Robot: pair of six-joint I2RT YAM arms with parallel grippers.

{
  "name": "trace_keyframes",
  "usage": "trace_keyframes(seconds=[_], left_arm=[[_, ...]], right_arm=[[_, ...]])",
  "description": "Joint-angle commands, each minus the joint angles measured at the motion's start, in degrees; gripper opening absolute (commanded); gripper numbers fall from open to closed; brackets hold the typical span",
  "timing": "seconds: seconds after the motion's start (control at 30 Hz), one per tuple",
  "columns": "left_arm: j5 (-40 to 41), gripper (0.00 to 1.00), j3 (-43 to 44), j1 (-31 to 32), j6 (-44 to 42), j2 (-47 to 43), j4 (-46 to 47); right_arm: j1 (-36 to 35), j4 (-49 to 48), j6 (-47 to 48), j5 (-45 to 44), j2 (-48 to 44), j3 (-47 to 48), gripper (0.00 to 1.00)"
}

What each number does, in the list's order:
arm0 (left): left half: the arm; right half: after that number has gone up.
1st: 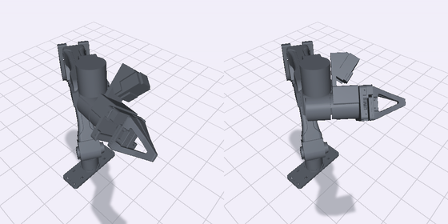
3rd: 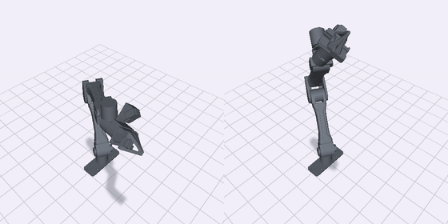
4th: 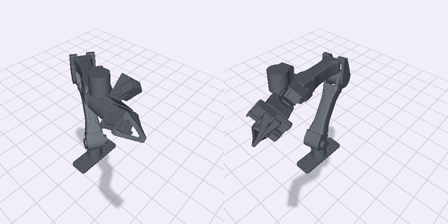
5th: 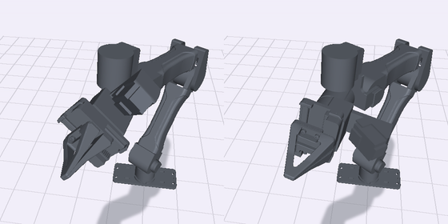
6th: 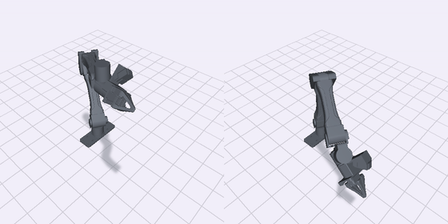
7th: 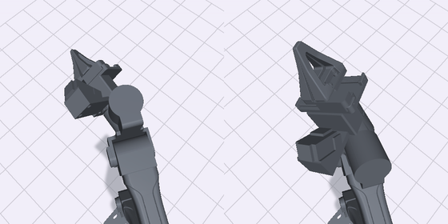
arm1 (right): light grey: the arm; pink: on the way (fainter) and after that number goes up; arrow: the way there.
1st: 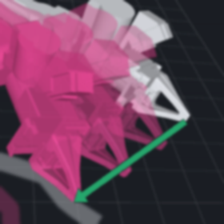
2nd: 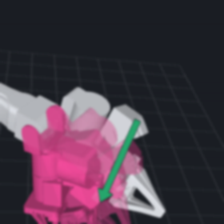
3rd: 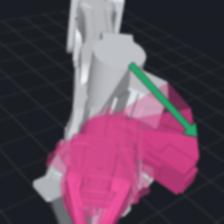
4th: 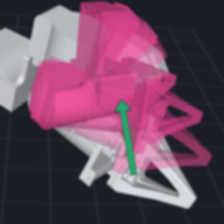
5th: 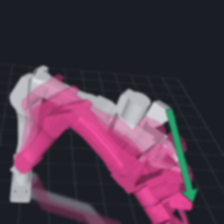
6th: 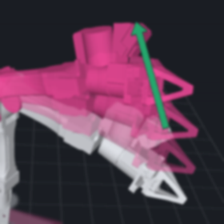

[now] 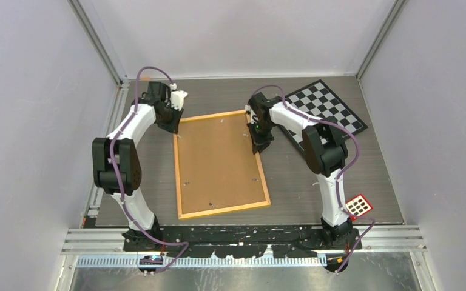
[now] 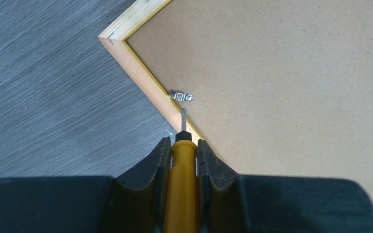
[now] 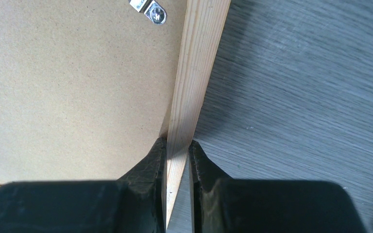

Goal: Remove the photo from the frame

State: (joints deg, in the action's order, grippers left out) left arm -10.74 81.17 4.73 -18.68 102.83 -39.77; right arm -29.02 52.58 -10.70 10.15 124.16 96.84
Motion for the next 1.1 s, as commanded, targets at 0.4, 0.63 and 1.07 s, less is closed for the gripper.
trace_keyframes(seconds=[0.4,0.63,1.07], left_arm=[[1.82,0.00,1.94,0.78,-0.88,2.58,3.39],[2.34,0.00,0.97,1.35,-0.83,2.55,5.01],[2.37,0.00,0.99,1.68,-0.74,2.73,6.06]], right_arm=[[-0.52,2.88,1.91,-1.01,3.02,-1.12,0.00],[-0.49,2.81,1.92,-1.01,3.10,-1.21,0.01],[-0.52,2.97,1.92,-0.84,3.28,-0.95,0.01]])
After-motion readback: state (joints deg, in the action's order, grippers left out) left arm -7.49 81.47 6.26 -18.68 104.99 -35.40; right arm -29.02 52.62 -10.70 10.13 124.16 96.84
